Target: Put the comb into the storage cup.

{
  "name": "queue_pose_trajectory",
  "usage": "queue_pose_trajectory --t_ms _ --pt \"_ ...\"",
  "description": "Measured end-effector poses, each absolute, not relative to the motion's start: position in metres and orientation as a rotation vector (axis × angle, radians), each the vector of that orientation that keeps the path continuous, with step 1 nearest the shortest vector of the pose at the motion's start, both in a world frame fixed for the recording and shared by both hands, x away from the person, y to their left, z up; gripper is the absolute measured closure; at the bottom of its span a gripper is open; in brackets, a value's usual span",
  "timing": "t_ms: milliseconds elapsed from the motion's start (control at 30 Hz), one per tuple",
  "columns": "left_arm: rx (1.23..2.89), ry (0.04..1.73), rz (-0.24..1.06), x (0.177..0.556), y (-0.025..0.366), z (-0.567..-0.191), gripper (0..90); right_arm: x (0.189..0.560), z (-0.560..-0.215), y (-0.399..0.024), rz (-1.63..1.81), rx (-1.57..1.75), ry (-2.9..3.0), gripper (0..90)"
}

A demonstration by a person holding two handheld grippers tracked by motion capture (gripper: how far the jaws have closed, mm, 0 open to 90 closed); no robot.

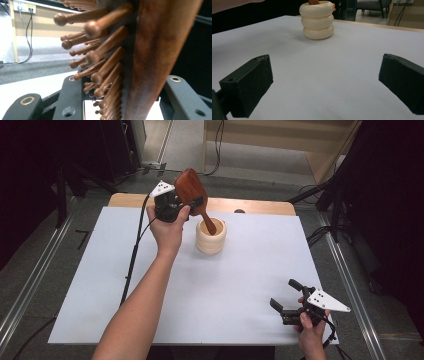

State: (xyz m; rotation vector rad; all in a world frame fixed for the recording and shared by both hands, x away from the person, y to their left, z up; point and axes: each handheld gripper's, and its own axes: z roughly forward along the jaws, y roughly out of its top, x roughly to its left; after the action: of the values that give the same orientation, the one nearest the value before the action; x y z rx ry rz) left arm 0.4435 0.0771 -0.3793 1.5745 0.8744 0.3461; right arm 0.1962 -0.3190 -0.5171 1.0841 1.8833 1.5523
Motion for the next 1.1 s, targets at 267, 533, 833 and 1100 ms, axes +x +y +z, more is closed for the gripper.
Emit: queue_pose_trajectory --t_ms 267,533,833,1100 --pt "1.587 0.9 0.345 0.446 0.071 -0.396 54.7 0.196 -0.517 -0.319 1.555 1.085 1.885 0.0" --pt "1.61 0.914 0.352 0.446 0.065 -0.408 54.4 0.196 -0.517 -0.319 1.551 1.082 1.888 0.0" --pt "1.625 0.936 0.333 0.448 0.06 -0.42 54.3 0.197 -0.517 -0.319 1.552 1.082 1.888 0.0" --pt "1.619 0.952 0.312 0.449 0.053 -0.43 54.1 0.197 -0.517 -0.318 1.553 1.078 1.888 0.0"
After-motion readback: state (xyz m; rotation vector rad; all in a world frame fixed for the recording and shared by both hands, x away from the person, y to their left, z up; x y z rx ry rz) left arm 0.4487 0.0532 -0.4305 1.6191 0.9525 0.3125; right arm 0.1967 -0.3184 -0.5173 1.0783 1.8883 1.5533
